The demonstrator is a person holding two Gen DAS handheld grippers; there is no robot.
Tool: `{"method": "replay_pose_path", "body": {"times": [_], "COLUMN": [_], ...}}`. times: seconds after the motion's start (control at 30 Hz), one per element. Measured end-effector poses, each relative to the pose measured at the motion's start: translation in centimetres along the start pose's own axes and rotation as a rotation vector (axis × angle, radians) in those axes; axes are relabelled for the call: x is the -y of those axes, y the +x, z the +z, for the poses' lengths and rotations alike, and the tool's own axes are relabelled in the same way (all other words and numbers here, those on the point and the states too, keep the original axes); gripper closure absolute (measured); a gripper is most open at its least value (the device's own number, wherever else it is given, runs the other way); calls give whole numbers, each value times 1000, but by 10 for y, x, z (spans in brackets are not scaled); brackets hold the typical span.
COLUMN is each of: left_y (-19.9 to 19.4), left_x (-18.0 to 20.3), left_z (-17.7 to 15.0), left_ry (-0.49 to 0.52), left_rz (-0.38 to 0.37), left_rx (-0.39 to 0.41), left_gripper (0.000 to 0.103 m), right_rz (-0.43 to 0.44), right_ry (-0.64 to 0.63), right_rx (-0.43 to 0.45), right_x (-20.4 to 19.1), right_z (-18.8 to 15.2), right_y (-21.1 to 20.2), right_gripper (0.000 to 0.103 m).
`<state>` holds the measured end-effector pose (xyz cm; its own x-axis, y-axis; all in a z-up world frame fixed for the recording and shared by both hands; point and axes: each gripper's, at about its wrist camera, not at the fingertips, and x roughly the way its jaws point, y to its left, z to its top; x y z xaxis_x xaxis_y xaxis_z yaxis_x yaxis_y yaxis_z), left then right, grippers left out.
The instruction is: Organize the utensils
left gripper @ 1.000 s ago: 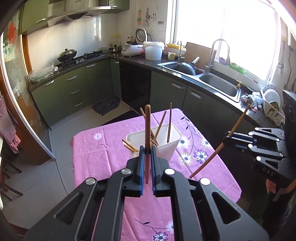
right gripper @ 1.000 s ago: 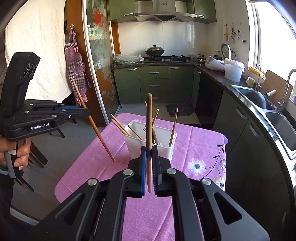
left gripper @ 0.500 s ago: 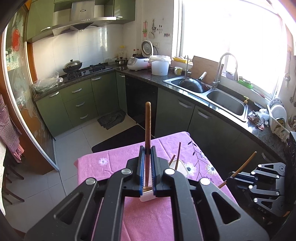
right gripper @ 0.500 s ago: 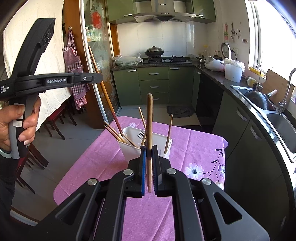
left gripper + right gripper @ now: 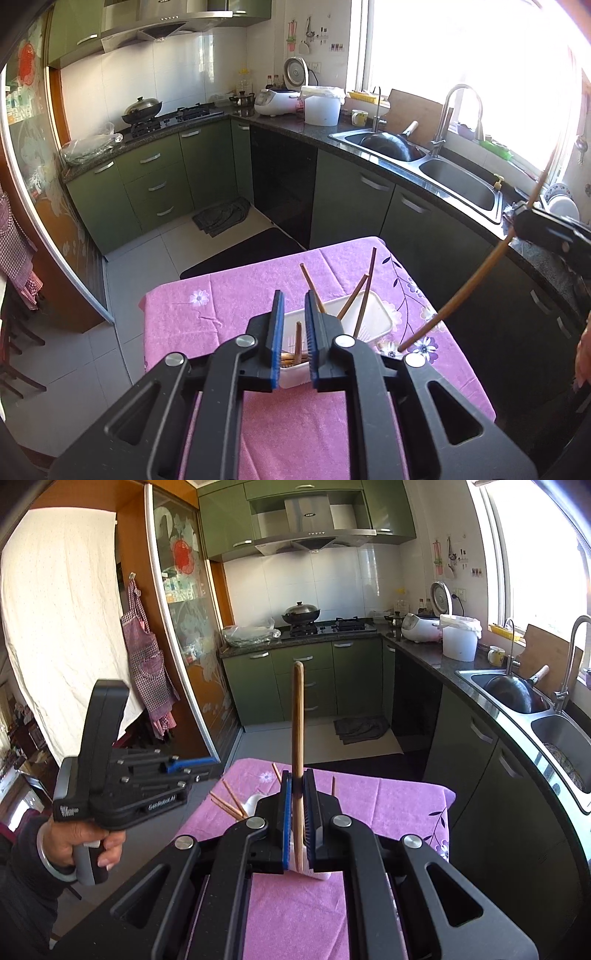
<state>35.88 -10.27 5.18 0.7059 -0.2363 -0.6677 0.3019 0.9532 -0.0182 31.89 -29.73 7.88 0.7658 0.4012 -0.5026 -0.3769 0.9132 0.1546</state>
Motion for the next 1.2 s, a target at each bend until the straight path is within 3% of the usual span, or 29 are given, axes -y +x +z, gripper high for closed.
{"method": "replay_pose_path", "body": {"times": [0.07,0.13,0.2,0.27,0.3,0.37,0.4,0.57,0.8,0.93,1.13,1.2], "left_y": [-11,-23,-34,-44,-49,-58,-62,-74,-69,-62,-64,-66], "left_x": [-1,-3,-6,-8,-9,-8,-8,-8,-28,-42,-50,-47], "left_z": [-3,-8,-17,-29,-38,-56,-68,-135,-217,-235,-244,-243], "left_ry": [-3,-6,-18,-27,-27,-32,-37,-108,-220,-246,-280,-270], "left_rz": [-5,-12,-28,-35,-30,-4,13,84,167,188,171,166], "left_rx": [32,64,96,134,160,220,255,356,355,284,268,270], "left_gripper": [78,76,64,43,38,14,9,7,7,7,7,7], "right_rz": [-4,-10,-17,-19,-24,-25,-25,-23,-26,-27,-40,-44], "right_ry": [17,31,42,49,52,56,60,71,71,73,70,68], "right_rx": [8,11,8,-9,-20,-46,-58,-112,-155,-176,-184,-174], "right_x": [4,7,10,14,16,19,21,28,31,30,26,24], "right_z": [9,16,19,17,15,9,4,-18,-48,-68,-81,-81], "right_y": [5,13,24,38,47,66,74,110,140,150,153,148], "right_gripper": [96,96,96,96,96,96,96,96,96,96,96,86]}}
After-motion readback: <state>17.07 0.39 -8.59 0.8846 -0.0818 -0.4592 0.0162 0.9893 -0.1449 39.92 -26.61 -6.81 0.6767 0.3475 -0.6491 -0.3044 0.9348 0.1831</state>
